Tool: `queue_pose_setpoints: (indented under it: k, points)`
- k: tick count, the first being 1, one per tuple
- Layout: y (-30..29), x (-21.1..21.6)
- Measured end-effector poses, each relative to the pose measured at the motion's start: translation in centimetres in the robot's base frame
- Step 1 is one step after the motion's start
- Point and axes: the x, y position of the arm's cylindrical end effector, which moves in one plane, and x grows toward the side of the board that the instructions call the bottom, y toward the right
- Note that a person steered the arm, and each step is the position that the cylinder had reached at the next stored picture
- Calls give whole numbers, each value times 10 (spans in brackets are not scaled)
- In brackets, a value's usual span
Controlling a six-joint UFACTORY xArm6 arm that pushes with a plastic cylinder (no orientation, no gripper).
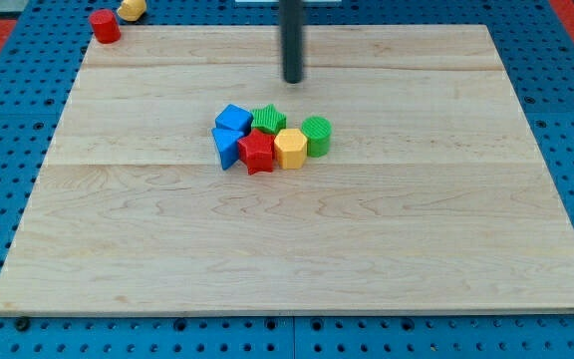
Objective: Nudge the group of blocks slightly left
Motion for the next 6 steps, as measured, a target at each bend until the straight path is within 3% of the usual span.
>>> queue_pose_setpoints:
  k: [1, 2, 3, 5, 6]
  points:
    - [66, 18]
    - [70, 106]
    - [54, 141]
    - [-33, 139]
    - [-44, 107]
